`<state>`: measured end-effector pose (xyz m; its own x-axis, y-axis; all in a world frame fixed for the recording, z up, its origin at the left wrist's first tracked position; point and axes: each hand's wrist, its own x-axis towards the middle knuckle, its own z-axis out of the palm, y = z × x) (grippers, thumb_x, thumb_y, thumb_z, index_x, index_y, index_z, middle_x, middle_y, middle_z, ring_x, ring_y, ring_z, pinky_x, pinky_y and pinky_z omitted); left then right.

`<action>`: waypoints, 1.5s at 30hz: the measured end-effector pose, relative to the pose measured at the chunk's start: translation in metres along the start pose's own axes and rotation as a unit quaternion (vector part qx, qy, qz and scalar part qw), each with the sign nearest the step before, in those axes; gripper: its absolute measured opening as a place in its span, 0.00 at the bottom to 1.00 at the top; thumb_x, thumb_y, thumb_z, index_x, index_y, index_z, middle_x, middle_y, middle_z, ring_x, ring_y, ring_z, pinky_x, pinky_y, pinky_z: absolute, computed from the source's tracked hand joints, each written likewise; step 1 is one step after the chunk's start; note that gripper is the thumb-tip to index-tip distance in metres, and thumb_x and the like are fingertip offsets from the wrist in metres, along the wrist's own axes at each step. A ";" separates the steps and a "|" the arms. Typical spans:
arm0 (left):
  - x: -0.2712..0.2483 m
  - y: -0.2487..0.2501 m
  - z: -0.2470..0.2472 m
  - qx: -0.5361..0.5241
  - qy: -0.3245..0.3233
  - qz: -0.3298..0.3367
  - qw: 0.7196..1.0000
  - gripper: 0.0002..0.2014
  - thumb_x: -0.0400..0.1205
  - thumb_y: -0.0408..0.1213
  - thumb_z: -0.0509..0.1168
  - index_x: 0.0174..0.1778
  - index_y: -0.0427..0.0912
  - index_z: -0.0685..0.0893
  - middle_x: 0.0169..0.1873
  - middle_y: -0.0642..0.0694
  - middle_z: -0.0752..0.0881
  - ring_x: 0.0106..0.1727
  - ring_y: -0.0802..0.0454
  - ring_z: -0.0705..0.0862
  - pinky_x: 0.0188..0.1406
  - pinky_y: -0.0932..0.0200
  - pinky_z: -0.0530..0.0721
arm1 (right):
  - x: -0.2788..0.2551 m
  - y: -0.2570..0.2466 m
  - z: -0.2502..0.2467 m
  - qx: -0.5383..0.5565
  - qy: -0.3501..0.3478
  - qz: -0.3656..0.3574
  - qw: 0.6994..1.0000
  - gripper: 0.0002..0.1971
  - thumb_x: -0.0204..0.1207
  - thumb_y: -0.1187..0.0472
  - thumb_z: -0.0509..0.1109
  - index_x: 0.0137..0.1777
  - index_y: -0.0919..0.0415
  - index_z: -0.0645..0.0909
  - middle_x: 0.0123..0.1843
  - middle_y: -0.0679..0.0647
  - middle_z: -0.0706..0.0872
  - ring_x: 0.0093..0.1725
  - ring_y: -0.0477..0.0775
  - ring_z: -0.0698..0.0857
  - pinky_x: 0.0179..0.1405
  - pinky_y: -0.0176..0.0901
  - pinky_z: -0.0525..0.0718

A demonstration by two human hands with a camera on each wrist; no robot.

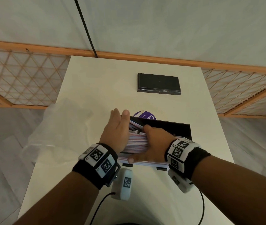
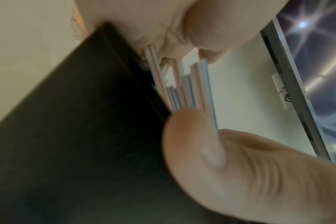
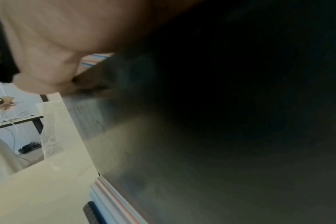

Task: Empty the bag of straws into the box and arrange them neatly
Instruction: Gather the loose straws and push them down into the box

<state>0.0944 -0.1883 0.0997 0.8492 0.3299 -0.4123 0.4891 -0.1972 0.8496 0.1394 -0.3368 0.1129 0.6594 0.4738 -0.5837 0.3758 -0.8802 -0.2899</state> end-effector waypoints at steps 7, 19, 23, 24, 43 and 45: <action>0.006 -0.004 0.001 -0.047 0.043 -0.005 0.998 0.32 0.93 0.60 0.48 0.89 0.44 0.67 0.86 0.48 0.71 0.86 0.48 0.69 0.87 0.53 0.61 | 0.005 0.005 0.005 -0.063 0.035 -0.002 0.997 0.57 0.45 0.11 0.62 0.69 0.49 0.69 0.64 0.49 0.76 0.63 0.57 0.78 0.67 0.59 0.76; 0.004 -0.005 0.004 -0.010 0.067 -0.009 0.998 0.29 0.91 0.60 0.49 0.81 0.43 0.71 0.69 0.42 0.84 0.70 0.39 0.82 0.76 0.45 0.76 | 0.011 -0.013 0.022 -0.063 0.115 -0.107 0.986 0.45 0.65 0.20 0.42 0.64 0.55 0.73 0.54 0.50 0.71 0.52 0.53 0.72 0.58 0.55 0.79; 0.002 0.000 0.004 0.017 0.051 -0.012 0.998 0.30 0.93 0.55 0.48 0.88 0.42 0.61 0.79 0.41 0.78 0.79 0.38 0.77 0.73 0.53 0.70 | 0.011 -0.006 0.014 -0.041 0.065 -0.078 0.994 0.53 0.56 0.15 0.53 0.72 0.54 0.72 0.64 0.51 0.78 0.60 0.55 0.76 0.66 0.54 0.78; 0.003 0.000 0.004 0.012 0.050 -0.013 0.999 0.30 0.93 0.56 0.47 0.88 0.42 0.61 0.79 0.41 0.77 0.79 0.38 0.76 0.75 0.51 0.70 | 0.010 0.000 0.009 -0.051 0.046 -0.052 0.996 0.55 0.53 0.13 0.57 0.72 0.53 0.71 0.66 0.50 0.79 0.62 0.55 0.77 0.67 0.54 0.78; -0.016 0.028 -0.012 -0.183 0.023 -0.088 0.979 0.04 0.81 0.31 0.72 0.40 0.37 0.86 0.27 0.43 0.89 0.27 0.45 0.89 0.29 0.54 0.88 | -0.002 0.013 -0.004 -0.087 -0.093 0.047 0.991 0.57 0.46 0.19 0.75 0.75 0.47 0.68 0.68 0.47 0.82 0.66 0.56 0.81 0.67 0.56 0.77; -0.020 0.026 -0.002 -0.181 0.001 -0.114 0.977 0.05 0.82 0.30 0.72 0.39 0.38 0.87 0.29 0.42 0.89 0.26 0.45 0.89 0.27 0.56 0.88 | -0.002 0.014 -0.003 -0.090 -0.088 0.046 0.991 0.57 0.46 0.20 0.75 0.75 0.47 0.69 0.68 0.47 0.82 0.67 0.56 0.81 0.68 0.55 0.78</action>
<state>0.0903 -0.1985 0.1308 0.7261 0.3293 -0.6036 0.5622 0.2211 0.7969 0.1453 -0.3502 0.1118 0.5783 0.3664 -0.7289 0.4400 -0.8925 -0.0995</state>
